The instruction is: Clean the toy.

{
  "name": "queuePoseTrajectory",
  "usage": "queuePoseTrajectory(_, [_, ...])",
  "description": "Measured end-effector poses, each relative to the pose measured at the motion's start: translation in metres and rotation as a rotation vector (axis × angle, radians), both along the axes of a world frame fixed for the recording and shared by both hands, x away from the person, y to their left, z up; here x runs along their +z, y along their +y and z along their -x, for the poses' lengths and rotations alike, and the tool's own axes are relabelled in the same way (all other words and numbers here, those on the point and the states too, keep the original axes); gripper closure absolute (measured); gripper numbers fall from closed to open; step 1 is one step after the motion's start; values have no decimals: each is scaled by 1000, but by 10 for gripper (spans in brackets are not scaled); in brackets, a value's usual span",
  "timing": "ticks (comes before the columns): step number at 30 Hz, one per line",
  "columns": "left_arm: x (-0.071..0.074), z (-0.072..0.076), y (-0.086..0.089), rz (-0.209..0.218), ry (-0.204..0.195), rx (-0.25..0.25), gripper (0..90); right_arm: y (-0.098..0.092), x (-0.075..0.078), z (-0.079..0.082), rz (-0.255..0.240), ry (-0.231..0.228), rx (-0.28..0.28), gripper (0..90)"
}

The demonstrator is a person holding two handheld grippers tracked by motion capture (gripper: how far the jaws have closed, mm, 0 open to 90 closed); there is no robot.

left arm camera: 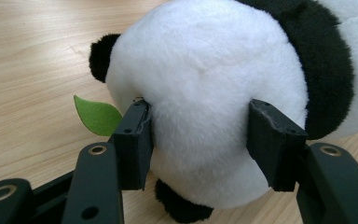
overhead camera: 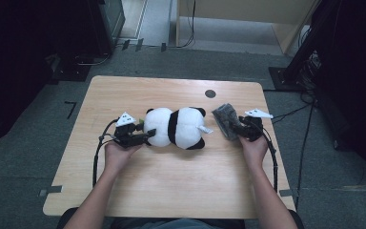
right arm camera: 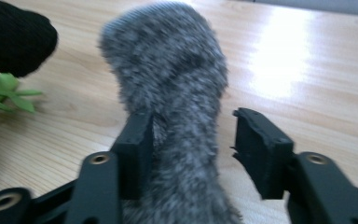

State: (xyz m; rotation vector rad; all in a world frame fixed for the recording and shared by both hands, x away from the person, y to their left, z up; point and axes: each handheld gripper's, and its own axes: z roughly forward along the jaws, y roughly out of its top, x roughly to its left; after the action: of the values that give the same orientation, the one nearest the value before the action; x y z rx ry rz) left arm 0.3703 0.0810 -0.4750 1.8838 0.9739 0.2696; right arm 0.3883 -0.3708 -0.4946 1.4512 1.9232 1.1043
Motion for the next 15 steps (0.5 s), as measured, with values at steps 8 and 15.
queuePoseTrajectory(8, [-2, -1, 2, 9, -4, -1, 384, 3, 17, 11, 9, -80, -9, 330])
queuePoseTrajectory(15, [-2, -2, 2, 12, -5, -6, 354, 14, 29, 23, -5, -83, 57, 268])
